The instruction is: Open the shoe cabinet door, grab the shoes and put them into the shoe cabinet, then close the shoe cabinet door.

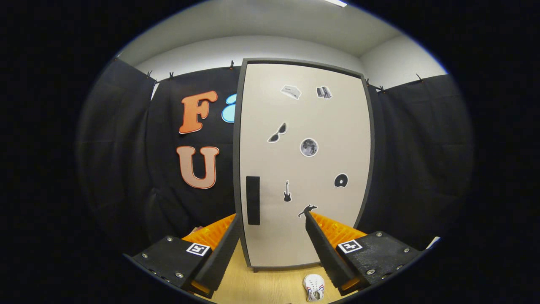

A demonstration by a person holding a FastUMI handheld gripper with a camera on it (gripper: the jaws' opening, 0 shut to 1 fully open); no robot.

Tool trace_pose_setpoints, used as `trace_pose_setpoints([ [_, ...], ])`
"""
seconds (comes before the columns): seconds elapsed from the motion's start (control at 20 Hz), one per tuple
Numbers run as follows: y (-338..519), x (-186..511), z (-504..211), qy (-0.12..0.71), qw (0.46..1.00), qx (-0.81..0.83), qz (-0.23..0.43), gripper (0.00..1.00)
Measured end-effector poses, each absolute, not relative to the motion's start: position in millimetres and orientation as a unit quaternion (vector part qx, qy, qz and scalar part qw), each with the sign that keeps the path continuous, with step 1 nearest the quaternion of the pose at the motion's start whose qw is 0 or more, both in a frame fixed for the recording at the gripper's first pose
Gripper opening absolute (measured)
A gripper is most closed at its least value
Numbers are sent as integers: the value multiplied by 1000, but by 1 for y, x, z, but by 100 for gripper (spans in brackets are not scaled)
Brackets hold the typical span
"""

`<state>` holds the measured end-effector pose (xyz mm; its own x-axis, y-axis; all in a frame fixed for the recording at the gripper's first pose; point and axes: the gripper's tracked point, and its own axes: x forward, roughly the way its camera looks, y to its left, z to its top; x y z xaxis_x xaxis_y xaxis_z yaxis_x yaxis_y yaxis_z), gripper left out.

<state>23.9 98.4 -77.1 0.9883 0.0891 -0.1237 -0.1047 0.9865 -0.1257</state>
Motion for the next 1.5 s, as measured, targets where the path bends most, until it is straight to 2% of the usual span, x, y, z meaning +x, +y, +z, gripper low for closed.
trace_pose_setpoints([
  [0.6,152,121,-117,80,992,-76,59,94],
  [0.8,158,152,-131,86,992,-79,43,94],
  [1.2,168,169,-144,92,992,-65,50,88],
  [1.25,160,168,-143,90,992,-73,39,81],
  [1.3,153,168,-142,87,993,-78,29,77],
  [1.45,149,167,-142,92,994,-49,35,38],
  [1.5,148,166,-143,95,994,-45,40,37],
])
